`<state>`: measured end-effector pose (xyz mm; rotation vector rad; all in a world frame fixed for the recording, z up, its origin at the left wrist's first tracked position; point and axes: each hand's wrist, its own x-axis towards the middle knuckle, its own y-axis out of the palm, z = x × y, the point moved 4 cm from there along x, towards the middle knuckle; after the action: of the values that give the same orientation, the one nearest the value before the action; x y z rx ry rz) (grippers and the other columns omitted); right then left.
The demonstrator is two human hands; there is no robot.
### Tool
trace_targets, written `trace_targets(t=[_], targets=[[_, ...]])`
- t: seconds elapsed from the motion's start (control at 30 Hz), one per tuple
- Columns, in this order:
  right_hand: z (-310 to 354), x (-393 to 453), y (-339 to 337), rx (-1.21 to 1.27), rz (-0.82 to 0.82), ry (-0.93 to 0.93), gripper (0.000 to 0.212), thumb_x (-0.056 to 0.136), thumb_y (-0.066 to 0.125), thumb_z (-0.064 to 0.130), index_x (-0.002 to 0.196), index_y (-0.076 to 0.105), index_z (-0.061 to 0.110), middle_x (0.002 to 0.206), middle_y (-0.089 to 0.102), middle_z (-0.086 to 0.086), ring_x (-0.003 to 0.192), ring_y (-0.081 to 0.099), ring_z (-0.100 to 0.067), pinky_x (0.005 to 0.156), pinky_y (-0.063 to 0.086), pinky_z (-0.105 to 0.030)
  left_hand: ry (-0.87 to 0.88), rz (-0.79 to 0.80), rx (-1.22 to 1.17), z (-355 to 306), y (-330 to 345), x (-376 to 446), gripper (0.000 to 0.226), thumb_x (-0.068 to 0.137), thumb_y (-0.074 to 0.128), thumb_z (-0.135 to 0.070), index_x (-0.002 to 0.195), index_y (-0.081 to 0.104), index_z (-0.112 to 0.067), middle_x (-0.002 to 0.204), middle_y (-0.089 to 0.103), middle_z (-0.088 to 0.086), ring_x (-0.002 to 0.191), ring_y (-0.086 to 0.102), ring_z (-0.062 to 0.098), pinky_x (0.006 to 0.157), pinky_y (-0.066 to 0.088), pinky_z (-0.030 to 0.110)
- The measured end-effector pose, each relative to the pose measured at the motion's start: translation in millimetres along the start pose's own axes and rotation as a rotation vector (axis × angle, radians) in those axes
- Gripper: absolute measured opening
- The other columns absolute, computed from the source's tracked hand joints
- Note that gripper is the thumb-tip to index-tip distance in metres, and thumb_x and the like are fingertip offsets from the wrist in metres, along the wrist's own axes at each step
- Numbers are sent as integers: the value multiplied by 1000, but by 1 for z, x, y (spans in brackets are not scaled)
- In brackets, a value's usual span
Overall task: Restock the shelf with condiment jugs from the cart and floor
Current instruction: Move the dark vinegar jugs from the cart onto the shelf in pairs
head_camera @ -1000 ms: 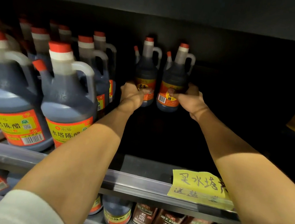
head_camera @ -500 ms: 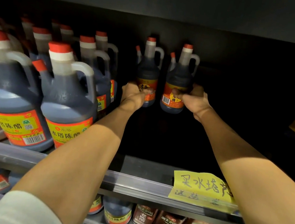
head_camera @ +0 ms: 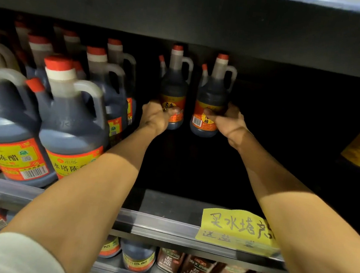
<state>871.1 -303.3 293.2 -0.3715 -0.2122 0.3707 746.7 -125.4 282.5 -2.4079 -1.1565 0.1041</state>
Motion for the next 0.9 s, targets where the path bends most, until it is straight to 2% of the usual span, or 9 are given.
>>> trace_targets(t=[0.2,0.37,0.5,0.57,0.63,0.77,0.9], targets=[[-1,-2,0,72,49,46,75,78,85,31,143,50,20,142,58,-5,131,54,-25,110,46,-47,-11,26,69,-7,-2,-5,65,90,72,-43,137,54,-1,139,57,16,123,58,32,100,48,34],[1,-10,-3,41,44,70,72,83,81,32,145,47,18,144,55,-5,132,53,-23,105,46,-35,-65,33,185,-12,-3,-9,63,96,63,-45,136,55,2,142,51,20,124,55,34,97,45,32],[6,-20,-9,-196,66,31,70,92,68,45,150,41,18,151,48,-7,137,48,-26,104,41,-30,-42,47,258,-12,-4,-21,45,99,61,-38,124,60,-1,131,58,20,118,59,34,86,44,32],[7,-29,-11,-365,37,-10,66,95,63,46,150,41,16,151,47,-10,138,46,-29,107,39,-33,-6,63,276,-9,-5,-33,48,97,65,-34,133,52,-5,134,58,17,123,56,34,94,45,35],[5,-40,-13,-417,7,-19,63,93,65,48,144,48,14,143,56,-11,132,52,-31,102,44,-35,49,87,304,-6,-7,-46,58,93,69,-33,141,45,-10,137,57,15,128,53,34,102,43,36],[10,-68,-18,-469,15,-35,58,92,66,49,140,51,21,137,60,-7,126,57,-30,100,46,-36,109,159,321,-9,-15,-70,71,90,72,-35,149,39,-16,143,54,12,132,50,32,108,41,36],[28,-101,-29,-586,46,-63,60,89,62,58,138,53,25,137,58,-10,127,55,-35,104,45,-44,176,217,426,-19,-30,-96,74,92,66,-46,150,34,-13,145,50,16,136,44,37,110,39,41]])
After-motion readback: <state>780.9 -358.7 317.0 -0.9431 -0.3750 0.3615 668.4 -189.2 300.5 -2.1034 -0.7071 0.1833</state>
